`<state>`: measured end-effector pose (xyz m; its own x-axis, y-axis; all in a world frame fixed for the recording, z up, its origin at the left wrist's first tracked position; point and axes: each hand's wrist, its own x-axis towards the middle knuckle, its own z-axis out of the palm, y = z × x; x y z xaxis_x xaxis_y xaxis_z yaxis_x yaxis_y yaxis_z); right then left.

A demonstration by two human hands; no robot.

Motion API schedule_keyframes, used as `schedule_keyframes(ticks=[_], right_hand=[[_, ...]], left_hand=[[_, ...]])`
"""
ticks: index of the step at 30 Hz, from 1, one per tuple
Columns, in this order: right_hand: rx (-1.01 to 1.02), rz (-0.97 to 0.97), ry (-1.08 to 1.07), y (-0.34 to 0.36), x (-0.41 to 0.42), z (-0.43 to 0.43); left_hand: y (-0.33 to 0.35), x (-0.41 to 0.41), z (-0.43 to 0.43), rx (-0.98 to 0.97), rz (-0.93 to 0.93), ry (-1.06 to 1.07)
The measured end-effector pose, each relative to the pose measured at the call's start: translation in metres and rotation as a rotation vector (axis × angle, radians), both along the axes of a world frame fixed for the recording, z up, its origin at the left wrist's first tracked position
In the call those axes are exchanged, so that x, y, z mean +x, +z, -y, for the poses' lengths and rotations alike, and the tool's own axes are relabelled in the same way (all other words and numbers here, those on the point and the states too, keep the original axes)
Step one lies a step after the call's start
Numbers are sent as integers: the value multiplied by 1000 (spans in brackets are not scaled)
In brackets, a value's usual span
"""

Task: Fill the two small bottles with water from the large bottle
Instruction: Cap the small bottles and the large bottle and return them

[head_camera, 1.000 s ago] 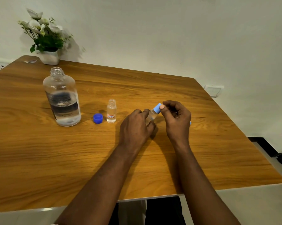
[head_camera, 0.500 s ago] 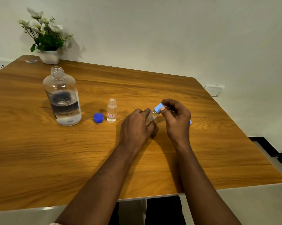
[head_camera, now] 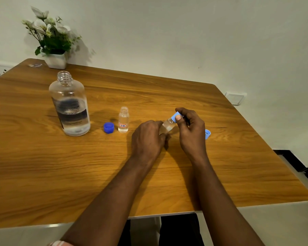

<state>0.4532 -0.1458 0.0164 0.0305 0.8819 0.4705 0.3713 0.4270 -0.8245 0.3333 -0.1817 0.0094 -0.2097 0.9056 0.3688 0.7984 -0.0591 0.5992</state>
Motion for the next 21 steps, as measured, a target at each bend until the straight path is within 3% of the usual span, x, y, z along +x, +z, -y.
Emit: schedule_keyframes(ticks=[8, 14, 21], right_hand=[[-58, -71, -39, 3, -3, 8], [-246, 70, 69, -11, -12, 10], [-214, 78, 20, -8, -18, 7]], left_hand=[[0, 1, 2, -25, 82, 41], [-6, 0, -3, -42, 70, 57], [-9, -1, -8, -44, 94, 76]])
